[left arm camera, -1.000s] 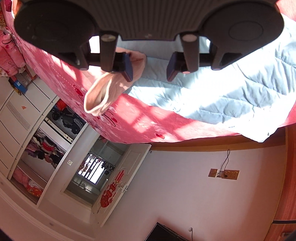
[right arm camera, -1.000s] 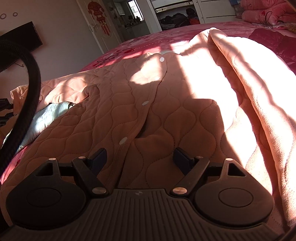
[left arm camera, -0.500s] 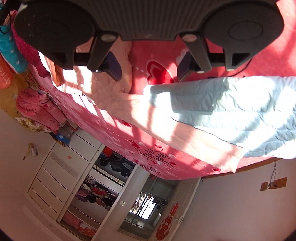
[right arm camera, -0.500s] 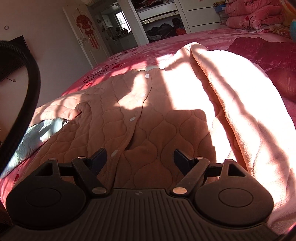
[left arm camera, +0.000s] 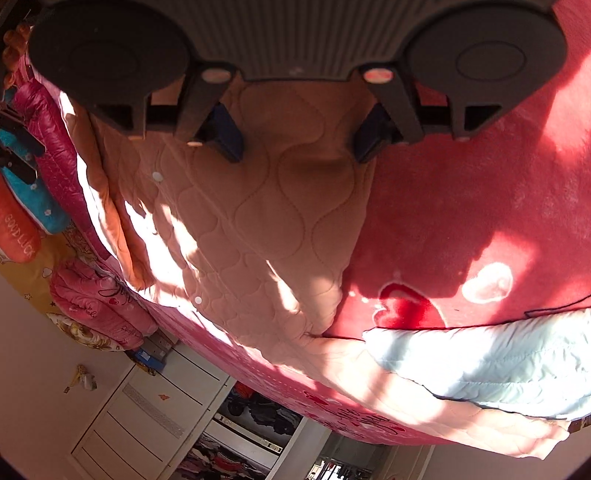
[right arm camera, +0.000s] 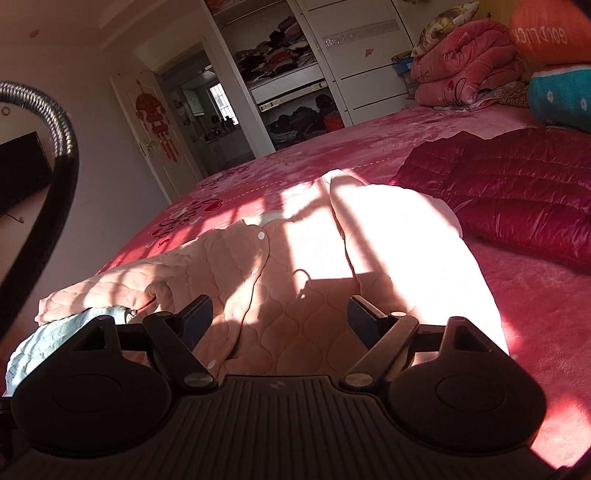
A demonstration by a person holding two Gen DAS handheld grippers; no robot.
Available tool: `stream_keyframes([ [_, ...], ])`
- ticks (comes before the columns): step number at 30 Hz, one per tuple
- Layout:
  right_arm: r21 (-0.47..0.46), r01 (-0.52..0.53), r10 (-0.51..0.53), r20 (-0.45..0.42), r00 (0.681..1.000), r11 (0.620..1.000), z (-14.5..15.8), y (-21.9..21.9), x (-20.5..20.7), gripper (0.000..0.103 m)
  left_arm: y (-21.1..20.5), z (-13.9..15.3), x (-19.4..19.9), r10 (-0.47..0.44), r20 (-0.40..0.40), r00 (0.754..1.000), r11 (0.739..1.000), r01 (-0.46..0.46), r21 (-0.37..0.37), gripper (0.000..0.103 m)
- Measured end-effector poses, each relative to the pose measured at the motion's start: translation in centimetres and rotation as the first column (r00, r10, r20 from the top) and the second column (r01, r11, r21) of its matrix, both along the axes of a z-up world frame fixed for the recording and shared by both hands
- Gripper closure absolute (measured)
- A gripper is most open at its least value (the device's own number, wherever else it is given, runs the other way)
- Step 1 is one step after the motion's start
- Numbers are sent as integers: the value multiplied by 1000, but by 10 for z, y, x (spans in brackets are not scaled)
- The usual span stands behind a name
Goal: Fold large clothes
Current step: 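Pull the jacket flat across the bed and release both grippers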
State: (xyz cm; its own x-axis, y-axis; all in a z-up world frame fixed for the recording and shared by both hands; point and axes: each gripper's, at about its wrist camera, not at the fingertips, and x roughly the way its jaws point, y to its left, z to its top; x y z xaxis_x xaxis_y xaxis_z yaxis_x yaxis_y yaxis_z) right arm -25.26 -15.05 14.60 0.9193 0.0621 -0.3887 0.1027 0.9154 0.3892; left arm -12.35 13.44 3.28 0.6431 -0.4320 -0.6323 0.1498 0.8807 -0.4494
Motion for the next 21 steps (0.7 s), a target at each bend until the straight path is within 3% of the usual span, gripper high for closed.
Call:
stream_keyframes([
  [5,38,148,-147,-15,989,988,-1,-41,-12,2,-7,-4,-2,24,-5,1000,1000,-24,-8,36],
  [10,128,361,-345,-135,929,924,-21,-94,-21,2,-5,2,-7,50,8,999,999,-50,-7,36],
  [14,192,405,-369,-200,908,894,-37,-116,-26,2,-3,9,-11,73,29,997,997,-73,4,36],
  [18,203,407,-355,-251,901,891,-48,-116,-16,2,-5,11,-10,89,38,995,994,-91,57,35],
  [21,150,321,-288,-204,936,935,-40,-98,-8,2,-5,19,-14,98,73,993,993,-102,63,35],
])
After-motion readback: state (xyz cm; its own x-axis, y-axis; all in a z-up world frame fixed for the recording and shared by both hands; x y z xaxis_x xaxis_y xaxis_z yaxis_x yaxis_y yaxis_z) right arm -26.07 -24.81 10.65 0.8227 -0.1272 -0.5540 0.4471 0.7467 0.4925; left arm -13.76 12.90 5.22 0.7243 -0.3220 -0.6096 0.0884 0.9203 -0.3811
